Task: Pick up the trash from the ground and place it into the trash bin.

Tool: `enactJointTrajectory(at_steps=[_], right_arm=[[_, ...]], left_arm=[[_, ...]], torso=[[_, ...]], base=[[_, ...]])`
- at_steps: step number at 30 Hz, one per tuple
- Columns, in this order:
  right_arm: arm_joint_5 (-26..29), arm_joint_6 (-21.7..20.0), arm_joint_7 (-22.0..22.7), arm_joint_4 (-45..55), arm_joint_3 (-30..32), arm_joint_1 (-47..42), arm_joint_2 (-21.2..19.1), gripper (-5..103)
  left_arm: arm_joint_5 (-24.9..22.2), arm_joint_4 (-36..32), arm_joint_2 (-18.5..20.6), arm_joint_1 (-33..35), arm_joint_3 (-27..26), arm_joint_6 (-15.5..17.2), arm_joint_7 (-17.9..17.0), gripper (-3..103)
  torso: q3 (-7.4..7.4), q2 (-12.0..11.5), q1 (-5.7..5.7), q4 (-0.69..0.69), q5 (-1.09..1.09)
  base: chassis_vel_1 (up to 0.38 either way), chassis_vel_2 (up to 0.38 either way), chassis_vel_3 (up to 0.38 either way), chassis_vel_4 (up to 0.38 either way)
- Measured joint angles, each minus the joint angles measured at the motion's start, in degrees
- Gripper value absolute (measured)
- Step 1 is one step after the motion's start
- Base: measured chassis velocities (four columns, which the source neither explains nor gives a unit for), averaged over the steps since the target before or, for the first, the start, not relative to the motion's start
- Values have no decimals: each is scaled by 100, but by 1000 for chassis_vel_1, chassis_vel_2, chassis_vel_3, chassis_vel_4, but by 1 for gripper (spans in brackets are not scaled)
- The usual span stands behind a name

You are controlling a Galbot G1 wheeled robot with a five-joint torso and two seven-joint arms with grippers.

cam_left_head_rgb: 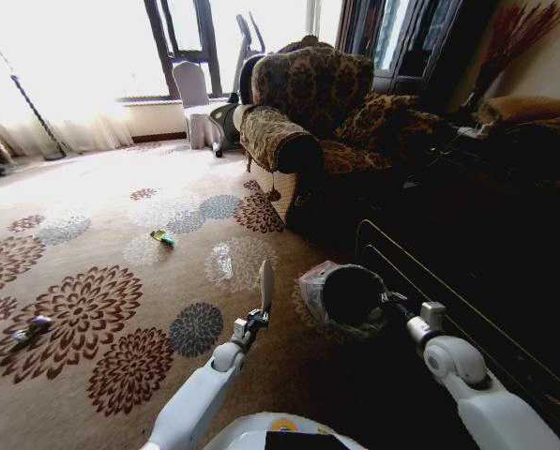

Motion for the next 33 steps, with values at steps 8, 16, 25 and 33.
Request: enactJointTrajectory(at_steps=[8,16,25,33], right_arm=[[932,-486,379,-630,-1810,1644,-478,1],[1225,-665,665,-897,-2825,2445,-440,1],[1744,-1213,1050,-1311,-3880,3829,-250,1],[2388,-1715,1486,-1561,-4688,4882,-15,1]], left_arm=[[2,-1822,826,342,-213,141,-97,8],[-189,-2470,1681,116,-238,88,121,8],[-682,-2800,2333,-418,-107,113,435,8],[-724,-2759,2530,-681,209,-37,1149,8]], torso=[[1,0,0,13,-2],[1,0,0,1,3],[1,0,0,7,1],[1,0,0,6,1]], base=[[0,0,0,0],[0,0,0,0],[0,0,0,0],[0,0,0,0]])
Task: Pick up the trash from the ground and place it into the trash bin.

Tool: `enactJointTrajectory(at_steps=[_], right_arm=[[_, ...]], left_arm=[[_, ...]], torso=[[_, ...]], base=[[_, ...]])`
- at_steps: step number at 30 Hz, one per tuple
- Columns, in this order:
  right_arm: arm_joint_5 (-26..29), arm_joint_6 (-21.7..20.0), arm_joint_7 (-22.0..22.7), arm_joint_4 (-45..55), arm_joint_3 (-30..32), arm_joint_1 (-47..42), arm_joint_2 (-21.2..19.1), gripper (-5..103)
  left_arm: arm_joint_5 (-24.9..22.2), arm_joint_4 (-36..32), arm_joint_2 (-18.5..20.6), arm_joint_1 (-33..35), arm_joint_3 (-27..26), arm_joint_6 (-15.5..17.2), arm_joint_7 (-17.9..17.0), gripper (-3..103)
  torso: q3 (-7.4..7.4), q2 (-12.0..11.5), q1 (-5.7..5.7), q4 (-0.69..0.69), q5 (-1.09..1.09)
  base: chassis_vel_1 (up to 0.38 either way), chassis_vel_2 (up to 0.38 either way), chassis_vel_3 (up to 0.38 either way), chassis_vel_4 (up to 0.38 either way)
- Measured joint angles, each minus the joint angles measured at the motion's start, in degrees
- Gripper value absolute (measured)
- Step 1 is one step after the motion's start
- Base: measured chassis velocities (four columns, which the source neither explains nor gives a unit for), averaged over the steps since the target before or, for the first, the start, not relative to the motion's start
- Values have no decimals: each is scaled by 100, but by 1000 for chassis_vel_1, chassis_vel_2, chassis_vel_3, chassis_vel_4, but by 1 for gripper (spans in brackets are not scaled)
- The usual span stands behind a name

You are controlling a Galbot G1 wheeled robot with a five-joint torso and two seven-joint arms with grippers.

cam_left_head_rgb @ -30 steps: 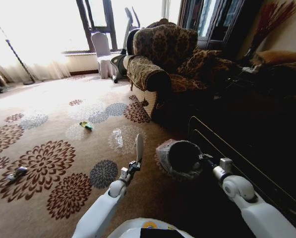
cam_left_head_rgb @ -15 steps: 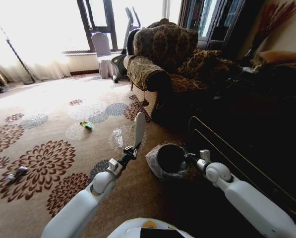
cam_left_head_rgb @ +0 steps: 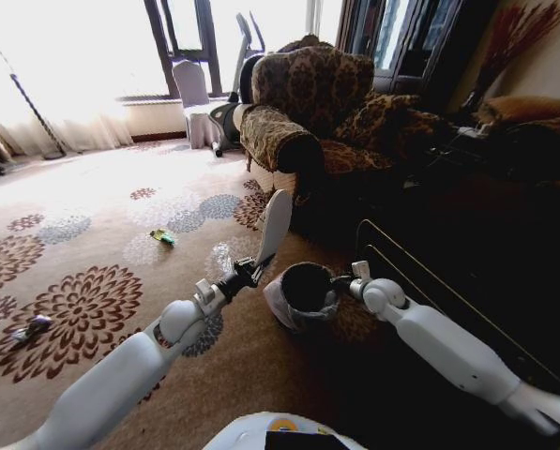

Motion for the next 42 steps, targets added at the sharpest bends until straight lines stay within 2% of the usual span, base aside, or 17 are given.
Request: enactJointTrajectory(at_steps=[6,9,18,20,21,24,25,26,28,29,30,32,35,36,40,41,42], right_arm=[[312,-161,262,59,-383,424,150,1],[457,-212,330,176,-566,609,202,1],[780,-269,486,468,-670,747,225,1],[767,-254,488,508,-671,747,218,1],[767,-254,488,508,-671,747,218,1],[756,-231,488,559,-680,761,212,1],[756,-231,488,559,-680,761,212,1],[759,-231,490,575,-683,772,212,1],[769,-230,498,596,-685,784,211,1],[780,-225,501,619,-691,797,207,1],[785,-218,501,635,-699,809,197,1],[785,-211,503,640,-703,813,187,1],[779,-207,519,648,-705,808,158,1],[779,-207,519,648,-705,808,158,1],[738,-180,520,653,-554,694,124,1],[738,-180,520,653,-554,694,124,1],[727,-167,516,672,-471,639,105,1]], left_arm=[[9,253,-74,-202,215,-150,84,8],[12,518,-260,-350,340,-215,73,8],[17,944,-508,-648,534,-166,86,6],[-5,964,-501,-649,542,-123,146,16],[-5,964,-501,-649,542,-123,146,16],[-8,1025,-551,-621,568,-123,168,32],[-8,1025,-551,-621,568,-123,168,32],[-8,1038,-571,-619,577,-123,169,38],[-6,1059,-595,-619,586,-122,189,38],[3,1074,-625,-618,592,-122,223,49],[11,1077,-653,-614,597,-122,230,55],[13,1074,-664,-605,598,-122,230,55],[19,998,-667,-559,577,-114,229,71],[19,998,-667,-559,577,-114,229,71],[3,668,-644,-348,300,23,-117,92],[3,668,-644,-348,300,23,-117,92],[-23,559,-641,-258,159,139,-364,92]], torso=[[0,0,0,0,1],[0,0,0,-1,2],[0,0,0,-1,2],[0,0,0,-2,2],[0,0,0,-2,2],[0,0,0,0,1],[0,0,0,0,1],[0,0,0,0,2],[0,0,0,-1,1],[0,0,0,-1,1],[-1,0,0,0,2],[-1,0,0,0,1],[0,0,0,-2,1],[0,0,0,-2,1],[0,0,0,0,1],[0,0,0,0,1],[0,0,0,0,2]], base=[[0,0,0,0],[0,0,0,0],[0,0,0,0],[0,0,0,0],[0,0,0,0],[0,0,0,0],[0,0,0,0],[0,0,0,0],[0,0,0,0],[0,0,0,0],[0,0,0,0],[0,0,0,0],[0,0,0,0],[0,0,0,0],[0,0,0,0],[0,0,0,0],[0,0,0,0]])
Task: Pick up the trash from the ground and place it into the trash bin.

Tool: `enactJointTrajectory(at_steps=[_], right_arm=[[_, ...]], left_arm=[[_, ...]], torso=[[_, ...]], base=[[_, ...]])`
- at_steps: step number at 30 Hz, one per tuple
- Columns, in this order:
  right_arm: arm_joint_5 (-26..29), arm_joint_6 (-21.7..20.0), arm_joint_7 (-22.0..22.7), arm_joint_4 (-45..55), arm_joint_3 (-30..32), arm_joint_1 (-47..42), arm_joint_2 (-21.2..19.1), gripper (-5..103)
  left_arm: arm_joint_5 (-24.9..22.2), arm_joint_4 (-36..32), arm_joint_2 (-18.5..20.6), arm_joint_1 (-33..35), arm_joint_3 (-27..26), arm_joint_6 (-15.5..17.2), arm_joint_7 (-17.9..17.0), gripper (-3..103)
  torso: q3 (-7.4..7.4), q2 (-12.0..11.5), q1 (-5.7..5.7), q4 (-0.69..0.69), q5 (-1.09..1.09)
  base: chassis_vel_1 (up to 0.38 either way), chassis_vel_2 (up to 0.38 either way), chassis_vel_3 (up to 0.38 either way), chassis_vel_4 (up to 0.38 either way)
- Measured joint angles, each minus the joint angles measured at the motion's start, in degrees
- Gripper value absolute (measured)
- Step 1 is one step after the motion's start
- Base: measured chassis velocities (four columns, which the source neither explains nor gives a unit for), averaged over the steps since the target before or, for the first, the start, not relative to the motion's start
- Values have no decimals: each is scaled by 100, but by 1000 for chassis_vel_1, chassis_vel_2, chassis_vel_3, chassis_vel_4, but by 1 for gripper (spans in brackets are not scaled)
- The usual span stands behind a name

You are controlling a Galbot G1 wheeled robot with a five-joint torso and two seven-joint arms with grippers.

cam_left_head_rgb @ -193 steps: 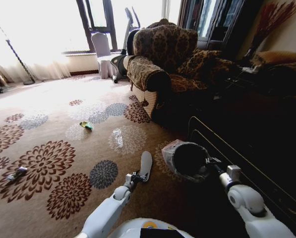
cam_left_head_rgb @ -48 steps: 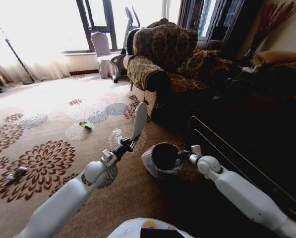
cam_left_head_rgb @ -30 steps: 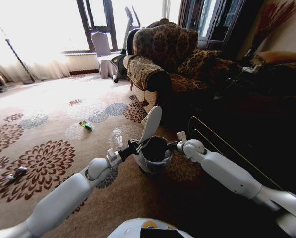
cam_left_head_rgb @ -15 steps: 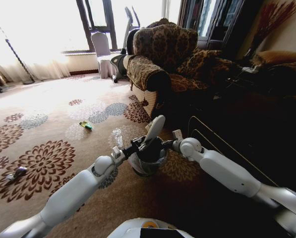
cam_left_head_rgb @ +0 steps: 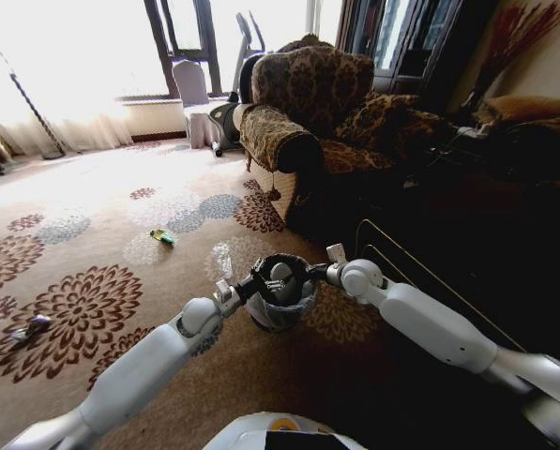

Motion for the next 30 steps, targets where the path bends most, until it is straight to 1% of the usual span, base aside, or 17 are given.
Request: enactJointTrajectory(at_steps=[2,3,5,6,7,8,9,11,13,14,15,17,19,21,25,30], right_arm=[[-99,84,-45,101,265,-217,-71,1],[-99,84,-45,101,265,-217,-71,1],[-363,234,-126,219,513,-485,-151,1],[-363,234,-126,219,513,-485,-151,1],[-656,362,-209,322,728,-733,-223,1],[-908,467,-284,416,942,-966,-271,1],[-908,467,-284,416,942,-966,-271,1],[-1236,523,-428,570,1327,-1333,-331,1],[-1473,530,-649,699,1668,-1666,-406,1],[-1686,550,-897,812,1985,-2014,-504,1],[-1686,550,-897,812,1985,-2014,-504,1],[-1884,597,-1143,898,2390,-2485,-616,1],[-1970,661,-1256,956,2670,-2817,-693,1],[-1999,691,-1303,977,2773,-2940,-716,1],[-2108,895,-1392,1097,3129,-3418,-789,1],[-2113,915,-1403,1233,3287,-3621,-881,1]], left_arm=[[-143,-182,-40,178,-345,355,-735,99],[-143,-182,-40,178,-345,355,-735,99],[-394,-207,-106,278,-605,639,-1587,100],[-394,-207,-106,278,-605,639,-1587,100],[-634,-165,-150,347,-787,912,-2390,100],[-829,-106,-186,415,-892,1076,-2838,100],[-829,-106,-186,415,-892,1076,-2838,100],[-1052,-33,-261,601,-1013,1328,-3216,100],[-1212,2,-347,783,-1049,1453,-3399,100],[-1300,33,-449,991,-1057,1601,-3510,100],[-1300,33,-449,991,-1057,1601,-3510,100],[-1309,70,-573,1201,-1055,1712,-3516,100],[-1264,113,-664,1306,-1027,1727,-3496,100],[-1262,126,-691,1341,-1001,1729,-3483,100],[-1314,189,-779,1359,-858,1748,-3417,100],[-1248,252,-903,1306,-822,1780,-3375,100]], torso=[[0,0,0,0,0],[0,0,0,0,0],[-1,0,0,1,1],[-1,0,0,1,1],[-1,0,0,-1,0],[-1,0,0,-2,2],[-1,0,0,-2,2],[-1,0,0,-1,1],[0,0,0,1,1],[-1,0,0,1,0],[-1,0,0,1,0],[-1,0,0,-3,2],[-1,1,0,-3,2],[-1,1,0,-3,0],[-1,1,-1,-1,2],[-2,1,-1,-1,2]], base=[[0,0,0,0],[0,0,0,0],[0,0,0,0],[0,0,0,0],[0,0,0,0],[0,0,0,0],[0,0,0,0],[0,0,0,0],[0,0,0,0],[0,0,0,0],[0,0,0,0],[0,0,0,0],[0,0,0,0],[0,0,0,0],[-9,10,13,-7],[-81,71,79,-69]])
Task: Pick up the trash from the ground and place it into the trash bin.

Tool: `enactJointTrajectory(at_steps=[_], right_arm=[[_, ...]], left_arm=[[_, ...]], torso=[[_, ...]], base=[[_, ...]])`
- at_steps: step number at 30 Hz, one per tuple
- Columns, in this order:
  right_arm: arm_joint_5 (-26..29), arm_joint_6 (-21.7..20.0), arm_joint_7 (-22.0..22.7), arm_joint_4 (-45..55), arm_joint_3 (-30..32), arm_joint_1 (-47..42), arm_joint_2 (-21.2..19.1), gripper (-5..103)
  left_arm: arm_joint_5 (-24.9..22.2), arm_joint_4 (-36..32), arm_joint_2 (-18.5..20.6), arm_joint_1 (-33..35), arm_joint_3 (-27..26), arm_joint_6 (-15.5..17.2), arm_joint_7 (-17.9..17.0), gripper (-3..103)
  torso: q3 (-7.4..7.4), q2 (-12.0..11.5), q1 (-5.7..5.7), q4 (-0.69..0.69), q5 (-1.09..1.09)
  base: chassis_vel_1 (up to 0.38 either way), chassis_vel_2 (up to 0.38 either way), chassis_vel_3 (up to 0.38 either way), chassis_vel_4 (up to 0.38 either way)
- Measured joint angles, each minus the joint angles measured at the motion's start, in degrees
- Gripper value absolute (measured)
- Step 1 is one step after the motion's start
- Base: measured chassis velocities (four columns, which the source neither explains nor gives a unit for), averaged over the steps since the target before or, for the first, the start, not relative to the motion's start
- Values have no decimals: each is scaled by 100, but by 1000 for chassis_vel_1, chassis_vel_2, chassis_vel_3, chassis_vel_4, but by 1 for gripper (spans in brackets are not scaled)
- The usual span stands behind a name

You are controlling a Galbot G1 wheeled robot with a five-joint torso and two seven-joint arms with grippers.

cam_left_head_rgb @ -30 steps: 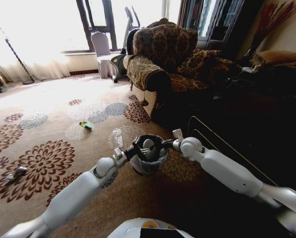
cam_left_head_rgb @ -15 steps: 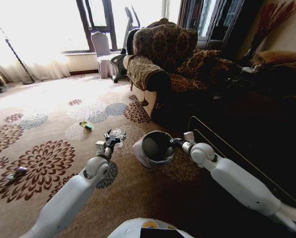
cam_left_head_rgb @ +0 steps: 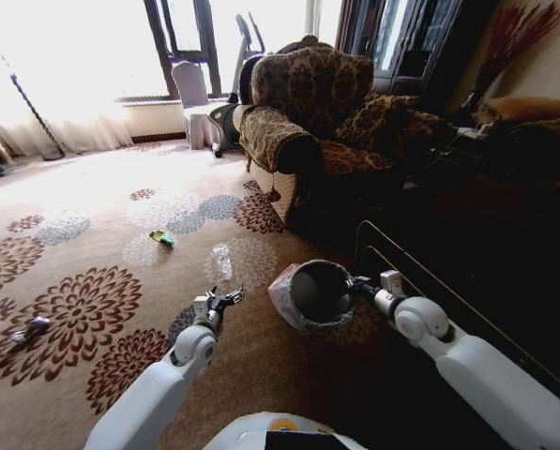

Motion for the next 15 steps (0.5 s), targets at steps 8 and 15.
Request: enactJointTrajectory(at_steps=[8,15], right_arm=[[1,1,-43,43,-45,36,-41,1],[-107,-115,0,130,-314,147,7,1]], left_arm=[[214,25,-116,85,2,95,86,100],[306,91,-152,42,18,117,183,100]], torso=[[2,0,1,-1,-2],[-52,-54,0,0,-4]], base=[[-197,189,198,-198],[-96,168,146,-71]])
